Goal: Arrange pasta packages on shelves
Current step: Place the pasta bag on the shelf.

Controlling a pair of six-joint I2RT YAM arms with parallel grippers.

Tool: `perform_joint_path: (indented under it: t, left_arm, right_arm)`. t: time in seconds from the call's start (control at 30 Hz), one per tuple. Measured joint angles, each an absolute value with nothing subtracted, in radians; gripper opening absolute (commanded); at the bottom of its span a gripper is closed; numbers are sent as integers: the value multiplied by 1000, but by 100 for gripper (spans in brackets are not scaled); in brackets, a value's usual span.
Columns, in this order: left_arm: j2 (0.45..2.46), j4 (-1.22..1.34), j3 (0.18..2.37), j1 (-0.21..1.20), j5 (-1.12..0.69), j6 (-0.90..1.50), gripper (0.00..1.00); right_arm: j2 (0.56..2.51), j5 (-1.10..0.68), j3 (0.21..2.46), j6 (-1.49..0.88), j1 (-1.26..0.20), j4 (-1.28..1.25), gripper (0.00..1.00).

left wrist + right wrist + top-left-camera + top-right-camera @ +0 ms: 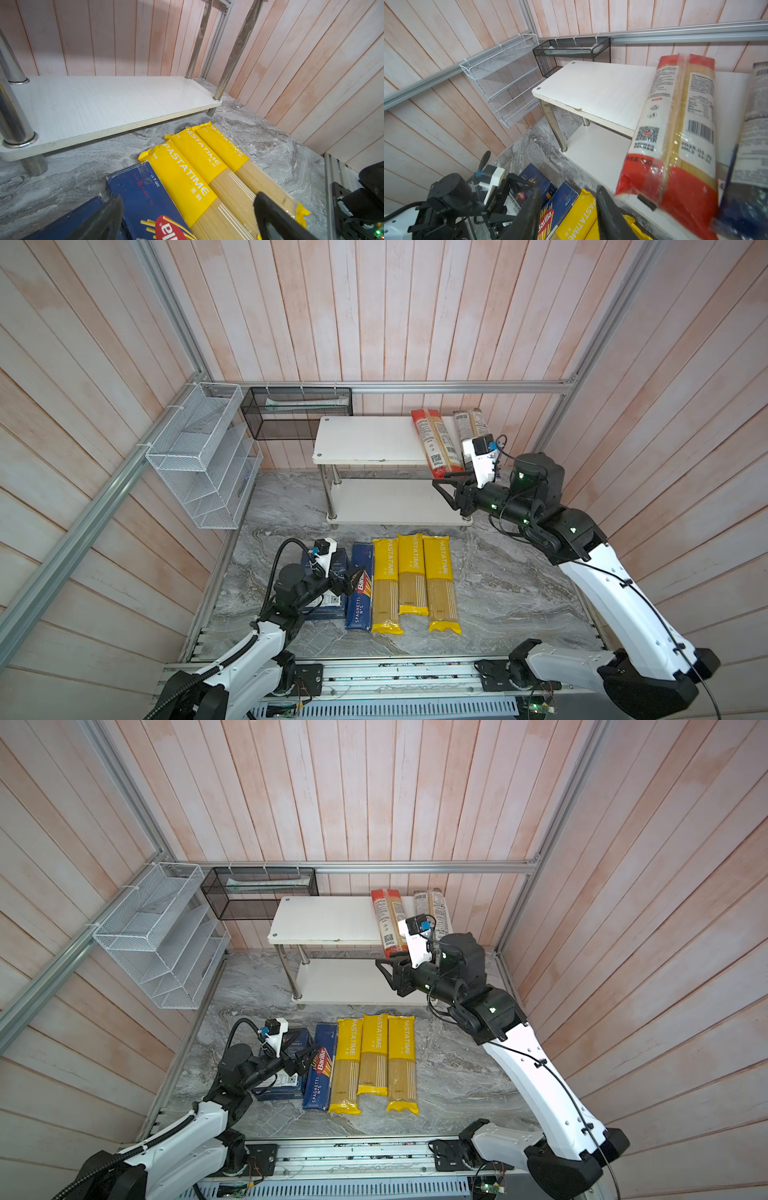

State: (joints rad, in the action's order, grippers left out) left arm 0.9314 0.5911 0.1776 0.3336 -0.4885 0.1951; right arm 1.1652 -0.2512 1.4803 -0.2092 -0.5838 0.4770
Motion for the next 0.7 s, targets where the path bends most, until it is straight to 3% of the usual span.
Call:
perform_joint_path:
  t: [0.7]
  left_arm:
    - [934, 591, 178, 335, -488, 195, 100]
  right_arm:
    - [1142, -229, 1405, -209, -574, 456, 43]
